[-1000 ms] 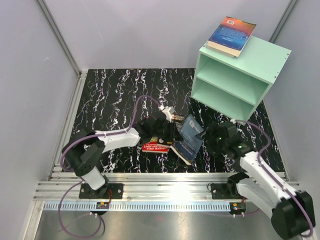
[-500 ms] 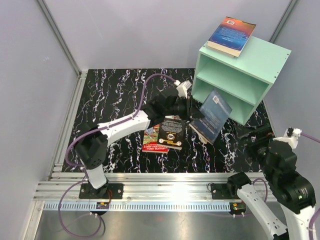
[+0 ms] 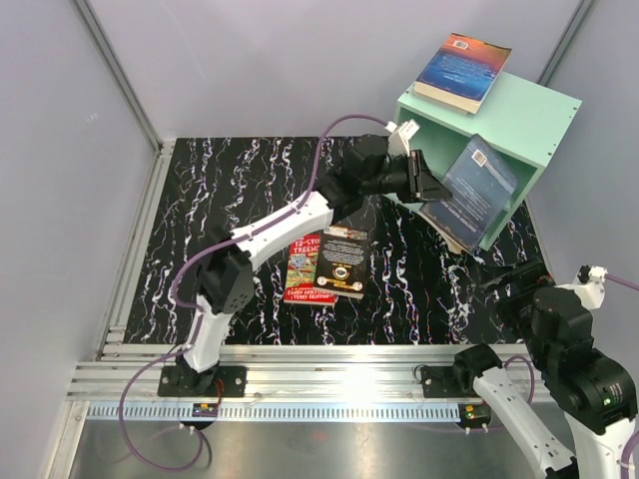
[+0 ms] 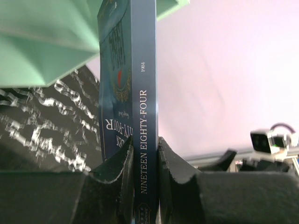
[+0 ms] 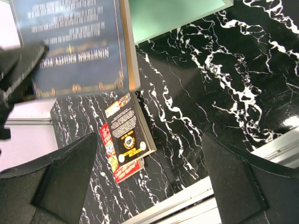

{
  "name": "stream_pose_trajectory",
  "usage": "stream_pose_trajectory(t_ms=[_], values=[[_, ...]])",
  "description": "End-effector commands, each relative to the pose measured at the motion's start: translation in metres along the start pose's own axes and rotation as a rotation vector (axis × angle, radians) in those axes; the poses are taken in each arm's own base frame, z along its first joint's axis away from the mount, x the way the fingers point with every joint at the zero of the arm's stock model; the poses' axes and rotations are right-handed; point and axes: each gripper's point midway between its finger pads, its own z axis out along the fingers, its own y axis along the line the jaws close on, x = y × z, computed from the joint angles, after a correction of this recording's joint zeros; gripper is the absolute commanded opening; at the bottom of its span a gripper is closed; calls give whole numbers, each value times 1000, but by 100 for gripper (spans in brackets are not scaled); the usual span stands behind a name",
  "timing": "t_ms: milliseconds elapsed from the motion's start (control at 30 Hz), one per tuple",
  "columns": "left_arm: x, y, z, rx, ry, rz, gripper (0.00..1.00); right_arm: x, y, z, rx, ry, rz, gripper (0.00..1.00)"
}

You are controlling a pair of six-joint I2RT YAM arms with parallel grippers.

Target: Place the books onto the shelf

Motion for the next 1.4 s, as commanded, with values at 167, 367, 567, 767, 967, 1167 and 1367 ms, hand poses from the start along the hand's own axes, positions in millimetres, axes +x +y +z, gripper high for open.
stream_pose_trajectory(t_ms=[167,367,567,767,967,1167,1367], values=[[-40,-29,31,133,-91,-15,0,-22,-4,-15,3,-81,-13,100],[-48,-5,48,191,-151,-130,0,-24,-8,-20,5,-86,-20,100],[-46,29,55,158,-225,-151,0,-24,-15,-22,14,-98,-26,100],[-42,85,70,129,-284,-235,0,-19,-18,-19,19,-85,-32,100],[-47,74,78,117,-294,-196,0,-22,-17,-19,20,-92,-46,100],[-62,59,78,47,-323,-205,0,-21,-9,-16,6,-84,-45,100],[-75,38,83,63,-373,-217,0,-18,-13,-11,24,-81,-62,100]])
